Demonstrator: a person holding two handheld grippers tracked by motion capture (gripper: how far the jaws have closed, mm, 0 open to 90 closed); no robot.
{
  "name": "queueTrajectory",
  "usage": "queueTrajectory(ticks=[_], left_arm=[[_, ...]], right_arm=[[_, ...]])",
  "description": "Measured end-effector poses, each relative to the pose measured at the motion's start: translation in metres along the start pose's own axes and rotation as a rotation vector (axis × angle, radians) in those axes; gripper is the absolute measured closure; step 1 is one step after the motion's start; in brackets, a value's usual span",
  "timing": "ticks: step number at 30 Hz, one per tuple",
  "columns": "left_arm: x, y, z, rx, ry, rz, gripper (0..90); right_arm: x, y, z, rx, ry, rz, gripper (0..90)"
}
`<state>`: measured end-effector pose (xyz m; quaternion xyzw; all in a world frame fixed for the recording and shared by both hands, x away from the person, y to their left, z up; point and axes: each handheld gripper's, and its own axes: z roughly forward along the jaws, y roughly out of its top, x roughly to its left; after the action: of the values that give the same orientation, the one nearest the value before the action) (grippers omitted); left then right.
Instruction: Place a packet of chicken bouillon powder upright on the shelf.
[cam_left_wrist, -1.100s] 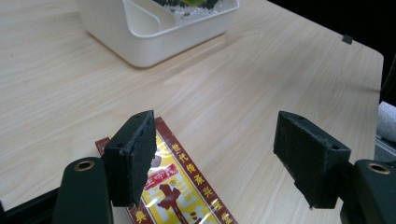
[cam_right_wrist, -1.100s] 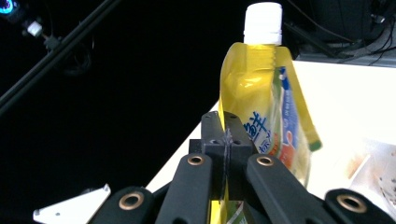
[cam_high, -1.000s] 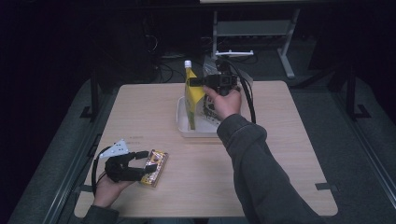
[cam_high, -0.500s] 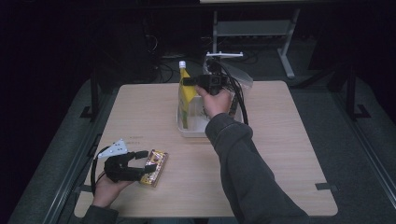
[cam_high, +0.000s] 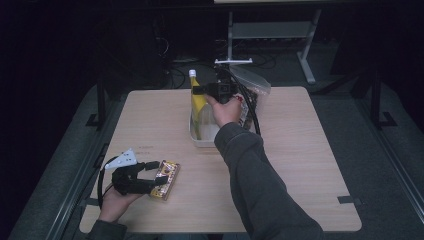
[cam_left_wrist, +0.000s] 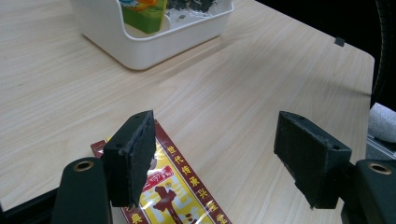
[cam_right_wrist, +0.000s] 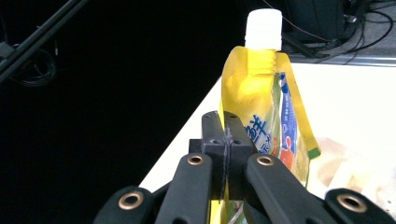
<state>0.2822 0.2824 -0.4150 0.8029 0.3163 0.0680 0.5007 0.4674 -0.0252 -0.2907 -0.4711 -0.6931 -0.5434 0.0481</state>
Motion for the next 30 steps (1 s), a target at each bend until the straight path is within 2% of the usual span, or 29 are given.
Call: queueTrajectory(ticks=[3, 5, 7, 20, 24, 30], left_arm=[[0.001, 0.0, 0.0, -0.006, -0.005, -0.008, 29.0], [0.0, 0.0, 0.0, -0.011, -0.008, -0.007, 29.0], [-0.001, 0.0, 0.0, -0.009, -0.006, -0.002, 29.0], [-0.001, 0.0, 0.001, 0.007, -0.001, 0.003, 28.5], [-0.002, 0.001, 0.0, -0.006, -0.002, -0.013, 28.3], [-0.003, 0.001, 0.002, 0.009, 0.016, 0.003, 28.1]], right_arm=[[-0.002, -0.001, 0.003, 0.005, -0.004, -0.007, 89.6], [-0.005, -0.001, 0.004, -0.001, 0.009, 0.008, 89.6], [-0.005, -0.002, 0.006, 0.004, -0.002, 0.0, 89.6], [-0.014, -0.011, 0.02, 0.007, -0.019, 0.022, 88.7], [-0.017, -0.014, 0.023, 0.009, -0.011, 0.037, 84.1], [-0.018, -0.013, 0.022, 0.016, -0.005, 0.033, 80.0]])
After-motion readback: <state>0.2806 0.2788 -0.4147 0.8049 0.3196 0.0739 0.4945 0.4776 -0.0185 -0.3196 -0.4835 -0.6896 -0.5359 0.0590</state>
